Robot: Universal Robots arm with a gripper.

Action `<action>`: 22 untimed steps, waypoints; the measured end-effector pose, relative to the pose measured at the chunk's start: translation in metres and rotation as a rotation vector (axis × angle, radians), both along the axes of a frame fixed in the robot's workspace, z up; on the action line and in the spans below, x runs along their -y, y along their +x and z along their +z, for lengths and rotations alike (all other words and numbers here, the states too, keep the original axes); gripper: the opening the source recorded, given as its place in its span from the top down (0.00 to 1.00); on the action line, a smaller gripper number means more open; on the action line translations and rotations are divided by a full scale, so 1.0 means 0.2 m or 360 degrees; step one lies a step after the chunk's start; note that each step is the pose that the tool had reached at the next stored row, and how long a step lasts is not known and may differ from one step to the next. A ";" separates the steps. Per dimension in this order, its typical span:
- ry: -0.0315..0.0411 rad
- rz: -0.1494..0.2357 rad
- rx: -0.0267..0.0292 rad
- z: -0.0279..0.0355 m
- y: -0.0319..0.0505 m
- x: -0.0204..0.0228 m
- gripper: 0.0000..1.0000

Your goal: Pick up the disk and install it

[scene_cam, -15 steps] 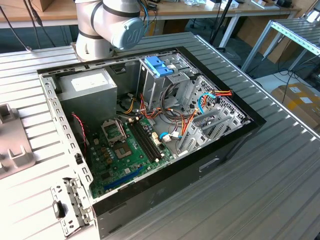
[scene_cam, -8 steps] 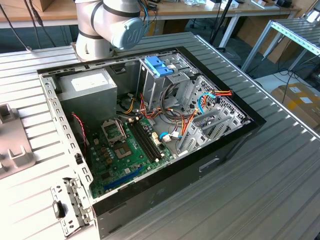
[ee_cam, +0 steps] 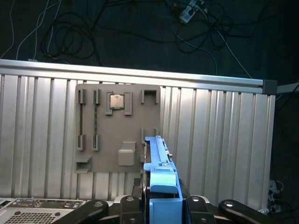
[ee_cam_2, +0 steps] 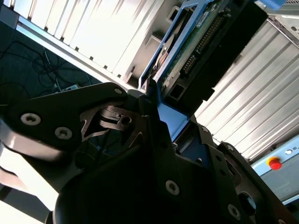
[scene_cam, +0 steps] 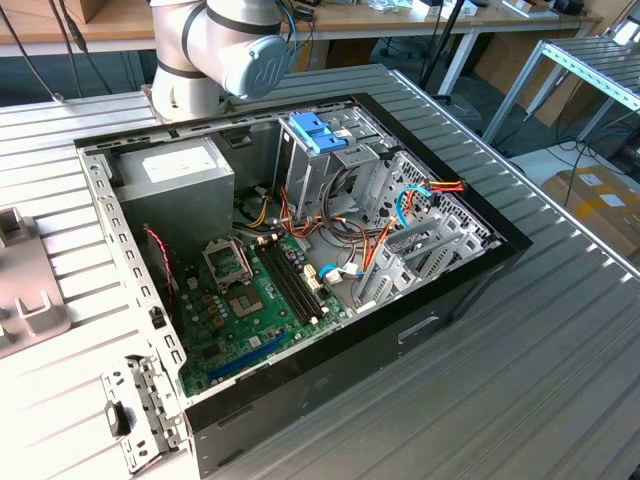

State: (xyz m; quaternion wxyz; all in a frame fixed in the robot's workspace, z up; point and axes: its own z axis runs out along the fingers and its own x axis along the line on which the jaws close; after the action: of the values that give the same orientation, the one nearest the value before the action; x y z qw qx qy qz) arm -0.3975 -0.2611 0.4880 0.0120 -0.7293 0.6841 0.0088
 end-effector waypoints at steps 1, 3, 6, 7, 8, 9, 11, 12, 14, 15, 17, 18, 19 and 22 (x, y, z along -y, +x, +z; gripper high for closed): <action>0.0000 0.0000 0.00000 0.000 0.002 0.000 0.63; 0.0000 0.0000 -0.00002 0.000 0.007 0.000 0.63; 0.0000 0.0000 -0.00001 0.000 0.016 0.000 0.63; 0.0000 0.0000 -0.00001 0.000 0.018 0.000 0.63; 0.0000 0.0000 0.00000 -0.001 0.021 0.000 0.63; 0.0000 0.0000 0.00000 -0.001 0.023 0.000 0.63; 0.0000 0.0000 0.00000 -0.001 0.030 0.000 0.63; 0.0000 0.0000 0.00000 -0.001 0.033 0.000 0.63; 0.0000 0.0000 -0.00001 -0.001 0.044 0.000 0.63; 0.0000 0.0000 0.00000 -0.001 0.049 0.000 0.63; 0.0000 0.0000 0.00000 -0.002 0.063 0.000 0.63; 0.0000 0.0000 -0.00001 -0.002 0.073 0.000 0.63; 0.0000 0.0000 -0.00001 -0.002 0.081 0.000 0.63; 0.0000 0.0000 -0.00001 -0.003 0.098 0.000 0.63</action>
State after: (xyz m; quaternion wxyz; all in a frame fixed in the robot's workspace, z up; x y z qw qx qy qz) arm -0.3779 -0.2611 0.4875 0.0120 -0.7292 0.6841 0.0088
